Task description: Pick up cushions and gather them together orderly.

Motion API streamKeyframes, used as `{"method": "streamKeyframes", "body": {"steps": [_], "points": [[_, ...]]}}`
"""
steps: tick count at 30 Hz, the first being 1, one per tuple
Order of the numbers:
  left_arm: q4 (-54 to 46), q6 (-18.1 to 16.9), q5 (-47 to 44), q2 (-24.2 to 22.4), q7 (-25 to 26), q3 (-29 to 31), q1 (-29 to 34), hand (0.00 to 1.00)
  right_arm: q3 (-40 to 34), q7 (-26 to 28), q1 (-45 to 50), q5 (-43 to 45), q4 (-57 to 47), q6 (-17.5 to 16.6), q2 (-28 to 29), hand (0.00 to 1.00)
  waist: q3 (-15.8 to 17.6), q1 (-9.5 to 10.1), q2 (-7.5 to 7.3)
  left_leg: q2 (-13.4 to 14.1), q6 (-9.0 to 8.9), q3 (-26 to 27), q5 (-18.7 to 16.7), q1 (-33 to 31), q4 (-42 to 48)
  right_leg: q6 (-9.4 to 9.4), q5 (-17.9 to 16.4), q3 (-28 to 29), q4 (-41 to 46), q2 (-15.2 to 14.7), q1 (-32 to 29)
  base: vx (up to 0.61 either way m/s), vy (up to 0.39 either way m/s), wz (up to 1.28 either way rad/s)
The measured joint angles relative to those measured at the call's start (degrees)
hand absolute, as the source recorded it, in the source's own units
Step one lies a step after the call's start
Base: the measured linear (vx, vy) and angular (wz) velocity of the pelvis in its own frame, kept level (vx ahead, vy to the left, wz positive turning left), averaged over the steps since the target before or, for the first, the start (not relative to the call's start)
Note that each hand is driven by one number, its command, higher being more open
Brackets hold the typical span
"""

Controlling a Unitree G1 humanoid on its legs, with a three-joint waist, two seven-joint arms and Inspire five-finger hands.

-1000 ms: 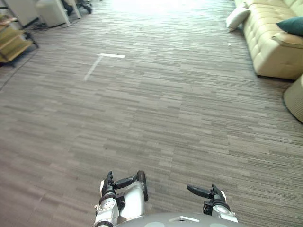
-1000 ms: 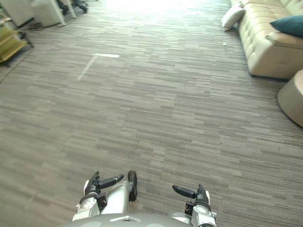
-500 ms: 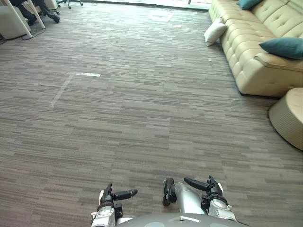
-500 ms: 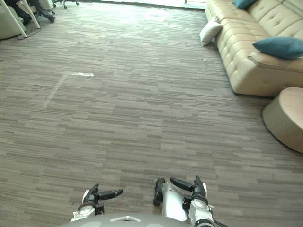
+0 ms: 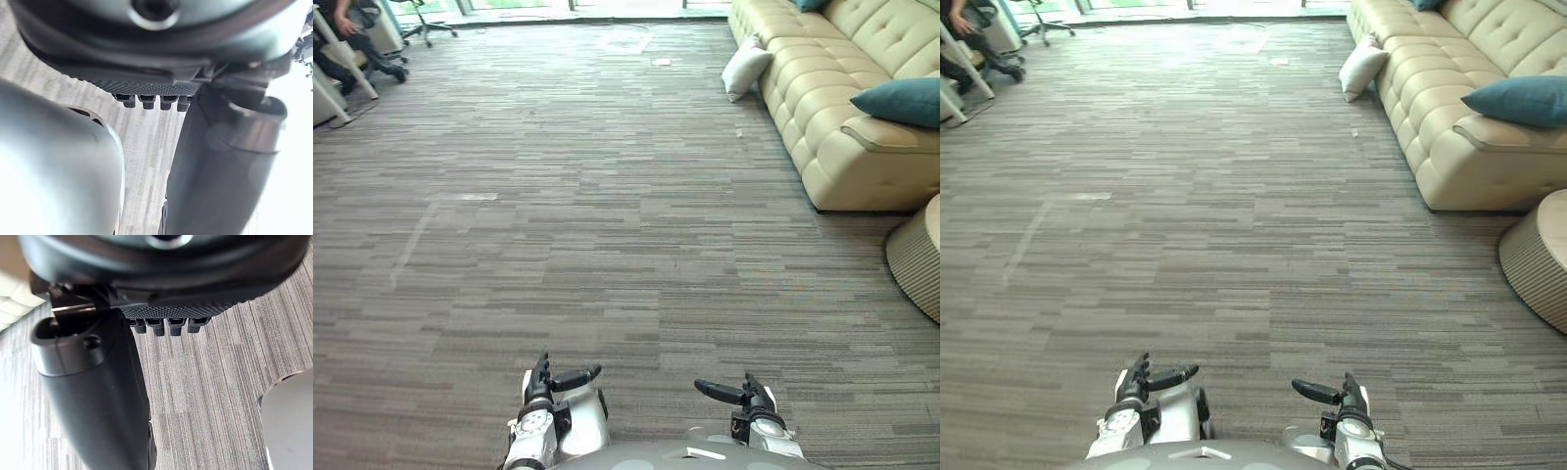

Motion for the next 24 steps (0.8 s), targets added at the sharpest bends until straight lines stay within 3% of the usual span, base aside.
{"method": "streamKeyframes", "body": {"steps": [1, 2, 3, 4, 5, 6, 7, 8, 9, 11, 13, 15, 16, 17, 18, 19, 20, 21, 22, 23, 24], "points": [[0.0, 0.0, -0.8, 0.0, 0.1, 0.0, 0.0, 1.00, 0.1, -0.1, 0.1, 0.0, 0.6, 0.0, 0.0, 1.00, -0.3, 0.58, -0.13, -0.5, 2.57, -0.1, 5.0, -0.5, 0.2, 0.95, -1.2, 1.3, -0.6, -0.8, 1.4, 0.51, 0.191, -0.45], [0.1, 0.0, -0.8, 0.1, 0.0, 0.0, 0.0, 1.00, 0.1, -0.1, 0.2, 0.0, 1.0, 0.0, 0.3, 1.00, -1.2, 0.63, -0.35, -1.4, 3.52, -0.1, 6.7, -0.9, 1.3, 1.43, -1.7, 2.0, 0.0, -1.9, 1.5, 0.67, 0.247, -0.50], [0.3, 0.1, -0.9, 0.5, -0.1, 0.1, 0.0, 1.00, -0.1, -0.1, 0.8, 0.1, 0.8, 0.0, 1.0, 1.00, -2.1, 0.61, -1.68, -1.9, 4.84, 0.7, 6.8, -1.0, 3.8, 2.16, -2.1, 2.5, 5.7, -3.7, -0.4, 0.54, 0.200, -0.35], [0.5, 0.1, -0.9, 0.9, 0.0, 0.2, -0.1, 1.00, -0.1, -0.2, 0.9, 0.1, 0.8, 0.0, 1.3, 1.00, -2.5, 0.77, -2.61, -2.3, 6.10, 1.5, 5.2, -0.5, 4.7, 2.78, -2.4, 2.5, 10.2, -4.9, -2.2, 0.79, 0.298, -0.35], [1.0, 0.3, -0.9, 1.9, 0.0, -0.2, -0.3, 1.00, -0.3, -0.4, 1.2, 0.0, 0.8, 0.0, 2.3, 1.00, -2.9, 0.95, -4.29, -3.8, 6.80, 2.5, 1.8, 1.3, 6.3, 4.46, -1.4, 2.7, 24.1, -7.0, -7.4, 0.76, 0.299, -0.21], [1.8, 0.7, -0.9, 2.6, 0.0, -0.4, -0.8, 1.00, -0.3, -0.3, 1.2, 0.0, 0.4, -0.1, 2.5, 1.00, -2.9, 0.80, -5.27, -5.0, 7.48, 2.9, -1.0, 3.6, 7.2, 7.85, 3.3, 3.0, 35.7, -8.8, -11.7, 0.87, 0.329, -0.03], [3.7, 1.6, -0.9, 3.2, 0.3, -0.5, -1.6, 1.00, -0.2, -0.2, 1.2, 0.0, -0.2, -0.6, 2.5, 1.00, -2.5, -0.10, -5.55, -6.8, 7.80, 2.6, -4.7, 8.0, 7.5, 8.97, 6.2, 3.7, 50.8, -10.5, -17.3, 0.61, 0.214, 0.11], [4.1, 1.9, -0.8, 3.2, 0.5, -0.5, -1.6, 1.00, -0.2, -0.2, 1.2, 0.0, -0.5, -0.7, 2.5, 1.00, -2.5, -0.28, -5.50, -7.1, 7.85, 2.4, -5.6, 9.5, 7.4, 8.78, 6.1, 3.5, 53.7, -10.7, -18.5, 0.60, 0.168, 0.17], [5.0, 2.4, -0.8, 2.9, 0.9, -1.1, -1.7, 1.00, -0.2, -0.1, 1.7, 0.0, -2.0, -1.4, 1.9, 1.00, -2.0, -0.73, -4.14, -7.2, 8.11, 1.8, -8.5, 15.2, 6.4, 7.69, 4.9, 1.4, 58.7, -10.7, -22.2, 0.59, 0.136, 0.14], [5.2, 2.5, -0.8, 2.7, 1.0, -2.9, -0.7, 1.00, -0.5, -0.1, 2.6, 0.0, -4.0, -2.6, 1.6, 1.00, -2.4, -1.37, -3.03, -7.2, 7.63, 0.5, -10.2, 22.4, 1.3, 5.04, 2.7, -4.1, 56.7, -10.8, -29.3, 0.57, 0.097, 0.25], [6.7, 2.5, -0.8, 2.9, 0.8, -3.8, -1.0, 1.00, -1.8, -0.1, 1.7, 0.1, -4.5, -2.9, 1.3, 1.00, -2.3, -2.41, -2.68, -6.9, 7.02, -1.5, -10.5, 28.4, -3.6, 3.46, 0.9, -9.0, 47.3, -10.3, -35.2, 0.68, -0.016, 0.46], [8.0, 2.6, -0.7, 3.0, 0.7, -5.0, -1.0, 1.00, -3.0, 0.1, 1.0, 0.1, -4.8, -3.0, 1.1, 1.00, -2.1, -3.57, -2.28, -6.2, 6.88, -3.1, -10.8, 33.7, -8.1, 3.97, 2.0, -10.7, 32.7, -8.4, -38.9, 0.70, -0.097, 0.56], [8.3, 2.6, -0.5, 3.1, 0.5, -5.5, -0.9, 1.00, -3.4, 0.3, 0.8, 0.1, -4.8, -2.9, 1.0, 1.00, -2.2, -3.84, -2.21, -6.0, 6.86, -3.8, -10.9, 36.1, -10.2, 4.32, 4.6, -10.7, 24.1, -7.2, -39.4, 0.74, -0.171, 0.97], [9.2, 2.6, 0.3, 2.9, 0.1, -5.7, -0.6, 1.00, -4.0, 0.3, 0.9, 0.1, -4.2, -2.6, 0.5, 1.00, -2.3, -4.61, -1.76, -5.5, 6.36, -6.5, -10.9, 39.4, -11.9, -0.01, 14.5, -9.7, 21.5, -5.6, -38.4, 0.76, -0.206, 0.87], [9.5, 2.6, 0.3, 2.5, 0.0, -5.6, -0.9, 1.00, -4.2, 0.3, 0.5, 0.0, -3.9, -2.3, -0.2, 1.00, -2.4, -4.48, -0.87, -4.2, 5.70, -7.0, -10.9, 40.1, -11.6, -1.67, 12.8, -10.2, 23.2, -5.0, -38.3, 0.79, -0.249, 0.66], [9.3, 2.5, 0.5, 1.6, -0.3, -5.2, -0.7, 1.00, -4.2, 0.3, 0.1, -0.3, -3.6, -2.1, -0.9, 1.00, -2.3, -3.57, 0.35, -2.9, 2.58, -7.4, -9.1, 40.2, -10.1, -2.30, 10.2, -10.9, 26.5, -5.5, -38.2, 0.79, -0.286, 0.29], [9.1, 2.5, 0.5, 1.2, -0.7, -5.2, -0.7, 1.00, -4.6, 0.3, 0.1, -0.1, -3.7, -2.0, -1.2, 1.00, -2.2, -3.87, 0.30, -3.4, 0.59, -8.1, -5.9, 40.0, -6.7, -3.02, 7.2, -11.4, 31.9, -7.2, -38.8, 0.78, -0.293, 0.26], [8.9, 2.5, 0.5, 0.9, -0.4, -4.7, -0.7, 1.00, -4.4, 0.5, 0.0, 0.0, -3.8, -1.8, -1.7, 1.00, -2.1, -4.39, 0.74, -2.9, -0.37, -8.6, -4.2, 38.4, -0.8, -2.51, 5.1, -12.1, 33.5, -6.8, -38.5, 0.87, -0.375, 0.34], [8.9, 2.5, 0.4, 0.6, -0.3, -3.4, 0.0, 1.00, -3.6, 0.5, 0.4, -0.1, -4.2, -1.8, -1.9, 1.00, -2.4, -4.58, 1.61, -1.0, -3.35, -9.9, -1.7, 32.6, 14.2, -1.95, 1.2, -12.1, 27.2, -5.4, -32.6, 0.69, -0.283, 0.05], [8.2, 2.5, 0.2, -0.6, -0.3, -1.9, 0.4, 1.00, -3.7, 0.4, 0.1, 0.0, -4.1, -1.4, -2.0, 1.00, -2.3, -4.20, 3.91, 1.6, -5.41, -10.6, -0.5, 27.4, 27.7, -2.57, 0.7, -11.7, 25.1, -2.6, -29.4, 0.80, -0.263, -0.08], [7.5, 2.5, 0.2, -1.3, -0.3, -0.8, 0.3, 1.00, -3.4, 0.2, 0.0, 0.0, -3.8, -1.5, -1.6, 1.00, -2.0, -3.99, 4.63, 3.1, -5.60, -10.2, -0.5, 24.3, 34.9, -2.95, 0.4, -11.6, 23.4, -1.2, -26.8, 0.63, -0.124, -0.35]]}}
